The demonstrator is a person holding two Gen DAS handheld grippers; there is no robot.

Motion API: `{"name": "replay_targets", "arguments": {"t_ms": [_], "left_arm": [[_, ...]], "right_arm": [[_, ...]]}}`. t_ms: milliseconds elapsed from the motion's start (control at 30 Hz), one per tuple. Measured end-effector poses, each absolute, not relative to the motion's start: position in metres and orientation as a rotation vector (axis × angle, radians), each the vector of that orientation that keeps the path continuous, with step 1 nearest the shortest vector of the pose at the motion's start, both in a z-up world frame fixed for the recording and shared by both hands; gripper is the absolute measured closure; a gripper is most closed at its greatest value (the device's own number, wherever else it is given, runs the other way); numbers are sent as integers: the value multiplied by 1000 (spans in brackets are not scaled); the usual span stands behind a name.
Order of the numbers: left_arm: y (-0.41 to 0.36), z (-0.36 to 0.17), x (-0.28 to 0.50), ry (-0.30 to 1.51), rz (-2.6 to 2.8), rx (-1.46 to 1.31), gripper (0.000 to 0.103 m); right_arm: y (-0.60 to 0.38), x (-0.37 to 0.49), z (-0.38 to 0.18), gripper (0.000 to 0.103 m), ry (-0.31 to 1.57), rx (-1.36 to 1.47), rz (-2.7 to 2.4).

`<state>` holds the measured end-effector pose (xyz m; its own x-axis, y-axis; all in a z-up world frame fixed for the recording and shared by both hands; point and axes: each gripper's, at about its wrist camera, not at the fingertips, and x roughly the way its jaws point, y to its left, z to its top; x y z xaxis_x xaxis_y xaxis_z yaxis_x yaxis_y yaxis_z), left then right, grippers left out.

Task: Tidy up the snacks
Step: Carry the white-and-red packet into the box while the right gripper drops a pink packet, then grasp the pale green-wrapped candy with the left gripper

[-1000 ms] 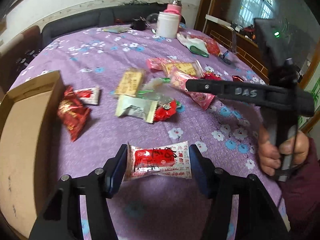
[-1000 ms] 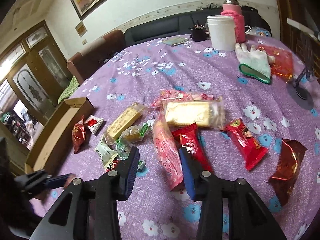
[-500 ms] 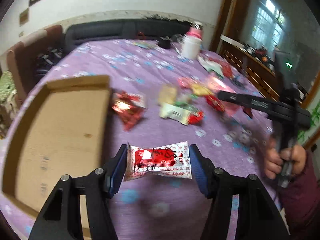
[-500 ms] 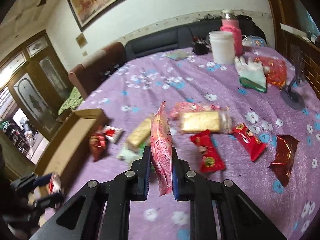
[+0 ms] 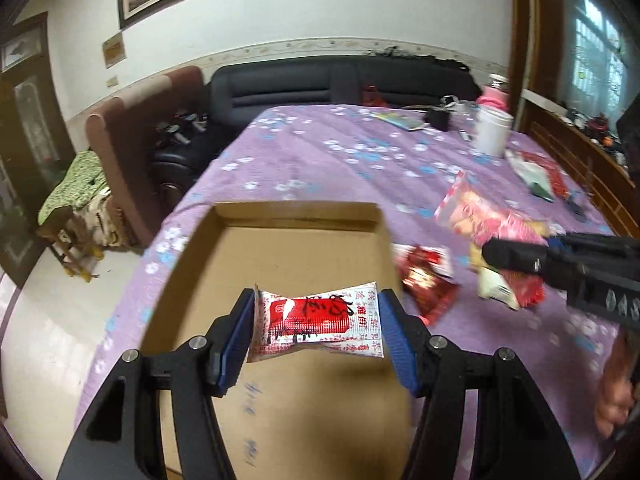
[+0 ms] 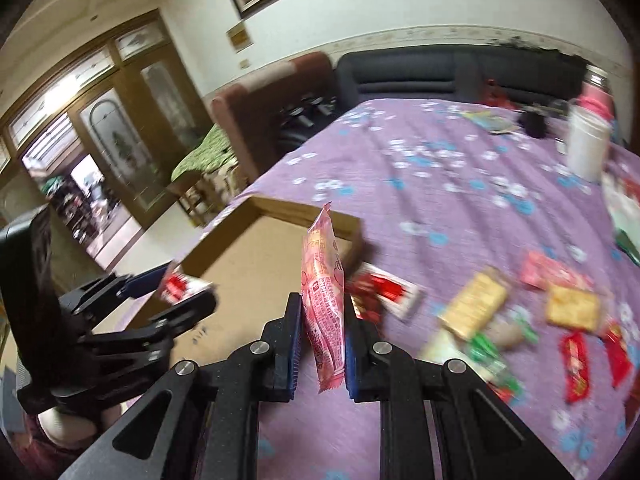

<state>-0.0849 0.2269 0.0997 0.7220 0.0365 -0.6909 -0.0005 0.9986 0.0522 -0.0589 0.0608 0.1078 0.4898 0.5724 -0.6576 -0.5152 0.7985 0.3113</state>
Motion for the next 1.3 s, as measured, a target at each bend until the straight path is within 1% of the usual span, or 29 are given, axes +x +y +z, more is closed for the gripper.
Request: {"name": "replay_targets", "arguments": {"t_ms": [167,400,667,700,800,833,867,900,933,1000,1133,1167,1200,1267,1300], "left_arm": [[253,92,-50,798,68,21,42],[272,74,-8,855,104,-2,42],[282,58,7,890,123,-19,41],[284,56,8,892,126,-26,39],[289,54,8,897,135,-45,37],[290,54,8,896,139,-44,36],[291,55,7,895,147,-39,33],[291,56,6,893,161,-33,31],[292,58,4,892,167,-34,30],[295,60,2,892,172,-51,27],[298,77,-14,868,157,-109,26],[297,81,-18,858,151,-117,25],[295,86,-23,845,141,-126,21],[288,93,-32,824,119,-142,17],[283,96,-36,820,102,-153,17]], "right_arm": [[109,-33,94,84,864,27,688],[138,0,72,84,914,6,678],[154,8,60,82,928,-32,666],[155,8,59,82,926,-32,662],[155,10,56,82,937,-19,664],[155,9,56,80,939,-15,661],[155,11,56,75,938,-12,661],[155,10,57,72,936,-10,660],[154,10,58,66,932,-4,659],[149,8,63,65,920,8,660],[120,-2,88,65,857,45,650],[107,-5,94,64,840,58,638],[99,-6,98,63,833,66,629],[72,-8,104,55,818,88,591],[53,-11,105,54,812,105,561]]}}
